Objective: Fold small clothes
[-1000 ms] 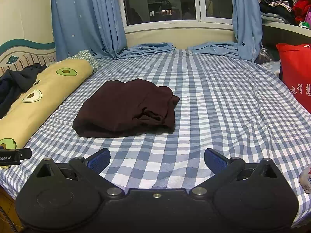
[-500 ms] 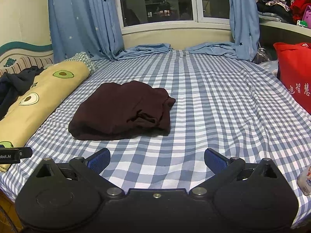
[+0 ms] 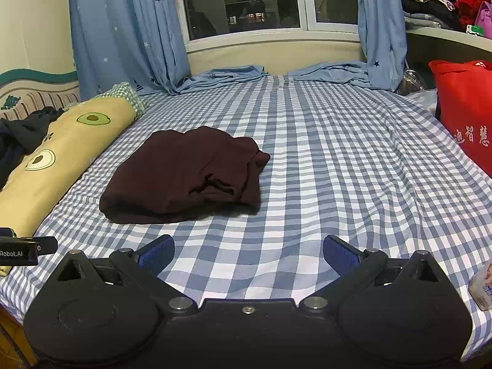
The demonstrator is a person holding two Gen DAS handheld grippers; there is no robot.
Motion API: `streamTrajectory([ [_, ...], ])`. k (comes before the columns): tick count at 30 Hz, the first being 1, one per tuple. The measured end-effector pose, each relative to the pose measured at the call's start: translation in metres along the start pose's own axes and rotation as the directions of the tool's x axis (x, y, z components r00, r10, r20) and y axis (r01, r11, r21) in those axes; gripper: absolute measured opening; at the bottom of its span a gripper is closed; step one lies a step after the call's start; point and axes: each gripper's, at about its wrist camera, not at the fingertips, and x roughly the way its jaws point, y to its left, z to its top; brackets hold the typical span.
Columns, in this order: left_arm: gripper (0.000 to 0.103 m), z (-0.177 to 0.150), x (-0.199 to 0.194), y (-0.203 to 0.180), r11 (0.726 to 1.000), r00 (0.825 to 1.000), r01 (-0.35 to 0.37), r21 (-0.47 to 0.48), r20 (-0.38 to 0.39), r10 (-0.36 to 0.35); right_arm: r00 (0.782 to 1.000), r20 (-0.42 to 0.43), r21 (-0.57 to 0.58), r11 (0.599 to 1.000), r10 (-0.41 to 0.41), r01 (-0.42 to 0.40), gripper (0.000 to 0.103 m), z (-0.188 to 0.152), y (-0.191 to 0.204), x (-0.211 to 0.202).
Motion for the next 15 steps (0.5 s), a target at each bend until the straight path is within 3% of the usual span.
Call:
streamTrajectory([
  [15,0.102,0.016,0.019,-0.015,0.999,1.0,0.015,0.039,-0.016,-0.014,0.999,-0.026,0.033,0.999,-0.039,0.04,0.102,0.006,-0.009,0.015],
])
